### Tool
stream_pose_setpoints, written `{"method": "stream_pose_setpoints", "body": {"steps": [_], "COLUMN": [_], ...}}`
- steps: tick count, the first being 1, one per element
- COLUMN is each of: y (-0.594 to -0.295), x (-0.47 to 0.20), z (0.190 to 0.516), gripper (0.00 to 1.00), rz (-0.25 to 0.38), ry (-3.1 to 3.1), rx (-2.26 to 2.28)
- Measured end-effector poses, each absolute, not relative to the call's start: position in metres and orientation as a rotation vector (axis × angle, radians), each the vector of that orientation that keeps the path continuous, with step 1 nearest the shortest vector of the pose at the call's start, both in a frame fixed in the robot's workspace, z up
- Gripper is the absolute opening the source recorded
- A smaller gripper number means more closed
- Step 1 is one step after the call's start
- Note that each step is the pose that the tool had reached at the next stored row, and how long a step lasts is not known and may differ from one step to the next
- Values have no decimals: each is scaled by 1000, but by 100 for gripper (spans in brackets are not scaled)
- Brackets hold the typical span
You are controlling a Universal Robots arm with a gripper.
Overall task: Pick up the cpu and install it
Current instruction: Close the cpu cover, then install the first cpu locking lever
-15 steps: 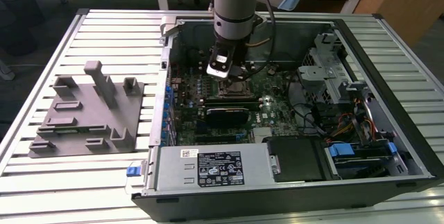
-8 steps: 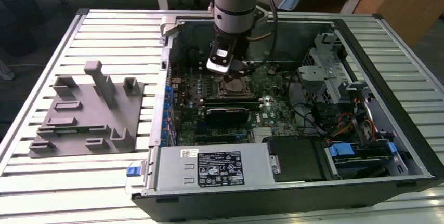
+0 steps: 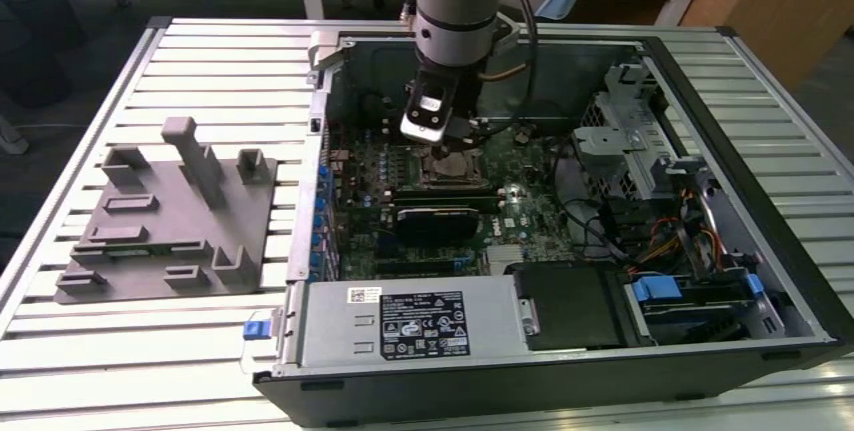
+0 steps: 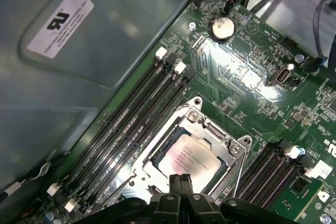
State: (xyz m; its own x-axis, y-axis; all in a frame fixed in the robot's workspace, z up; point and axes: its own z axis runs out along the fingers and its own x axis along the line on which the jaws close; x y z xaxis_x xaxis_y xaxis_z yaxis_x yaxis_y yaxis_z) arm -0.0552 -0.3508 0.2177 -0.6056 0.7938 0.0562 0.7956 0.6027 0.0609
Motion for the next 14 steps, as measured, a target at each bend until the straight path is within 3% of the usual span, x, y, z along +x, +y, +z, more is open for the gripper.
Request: {"method": "stream_pose_setpoints", "body": {"steps": [14], "y": [-351], "x": [-49], "z": [218], "gripper": [11], "rz": [-124], "ry": [-2789], "rx": [-1386]}}
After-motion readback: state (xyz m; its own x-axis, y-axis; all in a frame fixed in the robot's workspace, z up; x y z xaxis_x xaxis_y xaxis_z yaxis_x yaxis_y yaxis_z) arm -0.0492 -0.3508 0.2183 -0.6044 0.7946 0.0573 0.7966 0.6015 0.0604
